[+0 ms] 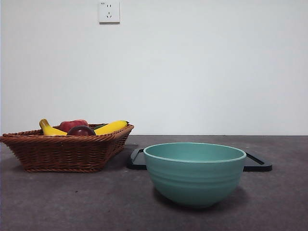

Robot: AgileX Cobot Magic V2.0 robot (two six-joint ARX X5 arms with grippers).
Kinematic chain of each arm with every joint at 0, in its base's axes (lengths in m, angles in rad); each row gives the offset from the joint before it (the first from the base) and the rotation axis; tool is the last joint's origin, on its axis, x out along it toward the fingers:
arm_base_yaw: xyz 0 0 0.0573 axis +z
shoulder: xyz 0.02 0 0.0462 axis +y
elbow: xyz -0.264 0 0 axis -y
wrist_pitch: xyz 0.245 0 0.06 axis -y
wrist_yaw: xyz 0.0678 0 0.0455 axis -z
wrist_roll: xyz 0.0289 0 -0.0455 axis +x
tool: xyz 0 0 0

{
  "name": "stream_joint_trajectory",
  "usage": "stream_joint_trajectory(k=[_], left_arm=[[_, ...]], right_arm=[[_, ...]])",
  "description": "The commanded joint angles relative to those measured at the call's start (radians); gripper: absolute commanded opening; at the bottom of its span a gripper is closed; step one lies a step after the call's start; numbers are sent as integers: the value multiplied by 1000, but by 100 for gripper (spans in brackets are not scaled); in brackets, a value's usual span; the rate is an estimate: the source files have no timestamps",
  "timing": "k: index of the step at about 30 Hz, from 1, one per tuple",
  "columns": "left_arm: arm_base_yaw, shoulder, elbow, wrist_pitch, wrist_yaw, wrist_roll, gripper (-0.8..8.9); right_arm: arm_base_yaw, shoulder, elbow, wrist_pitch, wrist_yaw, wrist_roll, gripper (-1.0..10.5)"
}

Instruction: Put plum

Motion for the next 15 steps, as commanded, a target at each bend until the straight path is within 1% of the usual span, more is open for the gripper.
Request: stream_joint_trajectory(k=[1, 4, 5, 11, 15], left_arm=[[1, -2, -21, -7, 0, -2, 9], [1, -2, -21, -7, 1, -2, 9], [1, -2, -21, -7, 1, -2, 9], [1, -2, -21, -7, 1, -2, 9], [1, -2, -21, -7, 1, -2, 9]], right_arm=[[-78, -68, -88, 117, 3, -69, 5], [-187, -173, -248, 282, 3, -80, 5], [-205, -200, -290, 320, 3, -80, 5], [-259, -350, -517, 500, 3, -79, 5], [-275, -436, -635, 568, 5, -64, 5]])
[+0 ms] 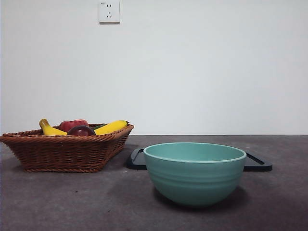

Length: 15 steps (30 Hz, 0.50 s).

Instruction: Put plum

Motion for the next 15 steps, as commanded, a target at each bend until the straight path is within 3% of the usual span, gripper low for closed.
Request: stream_joint_trajectory(k=[1, 7, 15], left_arm=[[1, -2, -21, -7, 0, -2, 9], [1, -2, -21, -7, 0, -2, 9], [1, -2, -21, -7, 0, -2, 9]], right_arm=[[-8, -49, -63, 37, 6, 8, 5], [-9, -141, -167, 37, 84, 43, 5], [-9, -187, -240, 37, 99, 86, 5]])
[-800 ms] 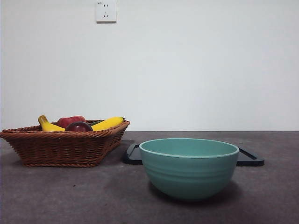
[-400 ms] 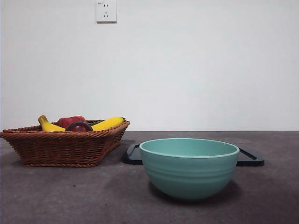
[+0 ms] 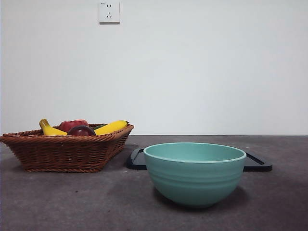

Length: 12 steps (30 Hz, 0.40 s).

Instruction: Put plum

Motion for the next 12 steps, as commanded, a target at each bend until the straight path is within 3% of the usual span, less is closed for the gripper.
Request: stream_joint_trajectory(k=[1, 12], left_arm=[[1, -2, -21, -7, 1, -2, 9], [1, -2, -21, -7, 1, -2, 9]], right_arm=[[-2, -3, -16, 11, 8, 39, 5], [-2, -3, -40, -108, 8, 59, 5]])
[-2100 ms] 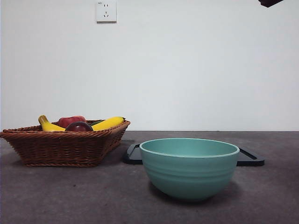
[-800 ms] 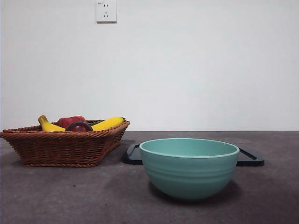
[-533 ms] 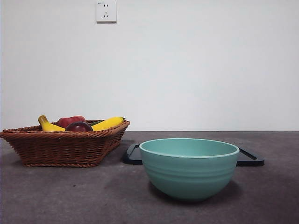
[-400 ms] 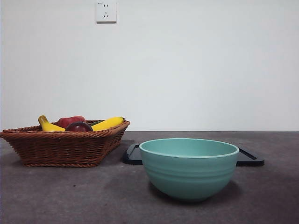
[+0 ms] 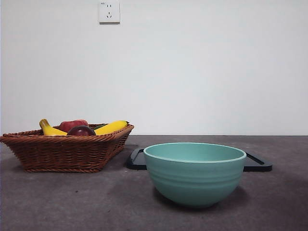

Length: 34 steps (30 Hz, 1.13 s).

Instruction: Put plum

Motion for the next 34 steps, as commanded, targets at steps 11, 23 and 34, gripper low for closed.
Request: stream_joint_trajectory(k=[11, 23, 34], left_arm=[[1, -2, -21, -7, 1, -2, 9], [1, -2, -21, -7, 1, -2, 9], [1, -2, -21, -7, 1, -2, 9]], right_arm=[[-2, -2, -5, -33, 1, 28, 5], [-2, -2, -5, -27, 1, 28, 5], [-2, -2, -5, -27, 1, 28, 5]])
